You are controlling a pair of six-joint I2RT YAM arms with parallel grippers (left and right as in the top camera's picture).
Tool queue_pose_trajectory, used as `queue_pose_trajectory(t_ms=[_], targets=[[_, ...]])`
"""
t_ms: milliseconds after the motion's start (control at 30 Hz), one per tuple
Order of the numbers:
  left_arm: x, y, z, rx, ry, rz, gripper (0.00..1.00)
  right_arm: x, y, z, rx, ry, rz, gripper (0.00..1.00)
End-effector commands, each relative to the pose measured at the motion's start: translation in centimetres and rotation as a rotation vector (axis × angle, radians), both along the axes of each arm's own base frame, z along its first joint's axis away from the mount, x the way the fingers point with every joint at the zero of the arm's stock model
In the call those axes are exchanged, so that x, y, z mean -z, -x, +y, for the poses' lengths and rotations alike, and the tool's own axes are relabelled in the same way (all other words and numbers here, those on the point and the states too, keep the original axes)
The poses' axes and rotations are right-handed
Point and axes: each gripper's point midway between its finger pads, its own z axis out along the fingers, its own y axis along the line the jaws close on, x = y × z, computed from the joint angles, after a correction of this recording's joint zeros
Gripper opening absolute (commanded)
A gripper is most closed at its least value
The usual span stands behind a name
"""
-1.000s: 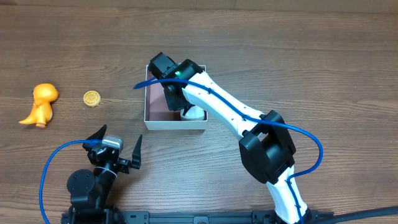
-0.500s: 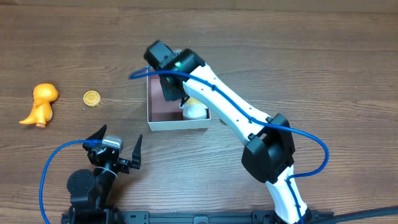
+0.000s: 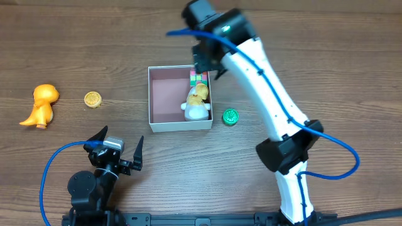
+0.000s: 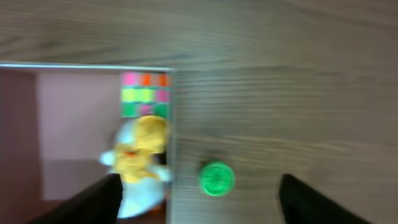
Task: Pack container
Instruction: 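Open the right gripper and raise it away to the upper right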
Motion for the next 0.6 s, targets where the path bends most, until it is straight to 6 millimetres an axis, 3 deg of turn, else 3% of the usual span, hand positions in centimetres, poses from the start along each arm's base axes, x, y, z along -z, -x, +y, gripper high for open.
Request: queue_pose_trajectory(t_ms=[0,267,400,567], targets=[[-0.1,0.0,-0.2,0.013,-0.018,-0.013,1.00,-2.3,-1.0,-2.0,0.054,-0.061,-0.048,0.93],[-0.1,0.0,-0.2,0.013,-0.018,-0.013,1.00,-3.1,-1.4,-3.9,-0.029,-0.130,-0.009,1.00],[-0.1,0.0,-0.2,0.013,-0.018,-0.013,1.00,-3.5,-3.1,-9.0,0.068,0.015,-0.065,1.00],[-0.1,0.0,-0.2,0.013,-0.018,-0.013,1.00,-3.3,-4.2,-14.7,0.200,0.029,-0.062,1.00]])
